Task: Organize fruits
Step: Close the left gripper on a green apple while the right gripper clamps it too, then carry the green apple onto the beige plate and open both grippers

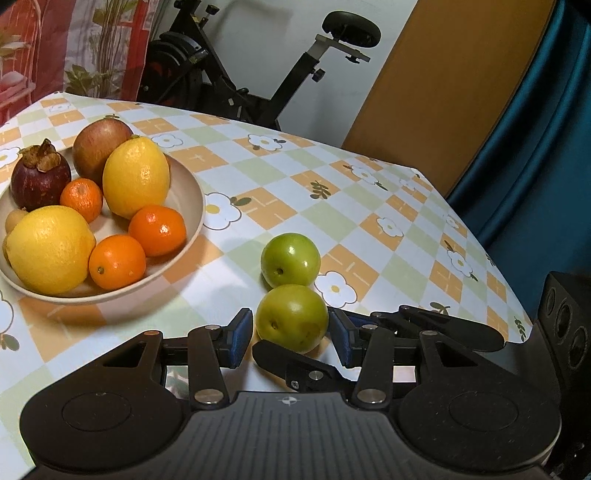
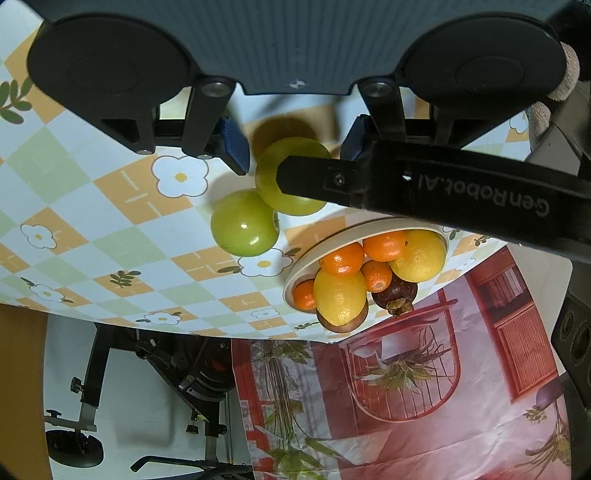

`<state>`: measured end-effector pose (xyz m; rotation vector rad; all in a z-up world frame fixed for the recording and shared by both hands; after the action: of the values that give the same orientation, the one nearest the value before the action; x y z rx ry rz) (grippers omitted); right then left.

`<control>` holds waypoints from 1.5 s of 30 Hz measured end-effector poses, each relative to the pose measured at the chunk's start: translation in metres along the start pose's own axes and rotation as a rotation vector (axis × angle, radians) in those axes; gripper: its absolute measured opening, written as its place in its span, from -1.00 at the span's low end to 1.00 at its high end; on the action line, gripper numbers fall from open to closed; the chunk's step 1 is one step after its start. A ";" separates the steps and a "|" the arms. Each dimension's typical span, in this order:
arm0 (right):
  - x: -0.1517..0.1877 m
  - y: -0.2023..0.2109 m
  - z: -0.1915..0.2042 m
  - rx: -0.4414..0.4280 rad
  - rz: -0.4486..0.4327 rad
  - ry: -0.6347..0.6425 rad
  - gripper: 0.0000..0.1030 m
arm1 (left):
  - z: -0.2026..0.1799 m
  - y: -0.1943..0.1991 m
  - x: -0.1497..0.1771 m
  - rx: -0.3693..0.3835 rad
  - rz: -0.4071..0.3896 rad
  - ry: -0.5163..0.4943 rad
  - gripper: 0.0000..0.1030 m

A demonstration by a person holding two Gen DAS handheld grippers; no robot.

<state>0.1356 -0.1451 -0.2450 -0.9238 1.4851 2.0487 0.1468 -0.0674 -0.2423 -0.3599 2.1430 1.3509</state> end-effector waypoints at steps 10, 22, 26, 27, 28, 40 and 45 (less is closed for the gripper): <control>0.000 0.000 0.000 0.001 -0.001 -0.002 0.12 | 0.001 -0.002 0.001 0.001 0.005 0.001 -0.06; -0.001 0.000 0.001 -0.007 -0.002 -0.004 -0.06 | 0.000 -0.004 0.003 0.009 0.005 -0.007 -0.08; -0.002 0.001 0.002 -0.003 -0.014 -0.004 -0.09 | 0.000 -0.001 0.002 0.013 -0.003 -0.005 -0.10; -0.002 0.002 0.002 0.000 -0.016 0.001 -0.09 | 0.000 0.000 0.002 0.016 -0.007 -0.005 -0.10; -0.002 0.002 0.003 0.003 -0.019 0.005 -0.09 | 0.001 0.001 0.001 0.019 -0.012 -0.004 -0.10; -0.046 0.000 0.026 -0.007 -0.051 0.076 -0.09 | 0.032 0.036 -0.029 0.004 -0.131 0.043 -0.09; -0.065 -0.020 0.043 -0.030 -0.046 0.115 -0.09 | 0.056 0.040 -0.042 -0.011 -0.150 0.088 -0.09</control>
<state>0.1825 -0.0966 -0.2012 -1.0947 1.4801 2.0203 0.1782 -0.0024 -0.2067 -0.5824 2.1339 1.2834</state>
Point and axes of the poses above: each gripper's, at about its wrist camera, not at the fingertips, and y roughly against the way its jaws point, z to its left, x to its underside, the point moved 8 cm from there along -y, roughly the way its jaws point, and after that the axes turned 6 degrees about z, right-handed, at the moved point
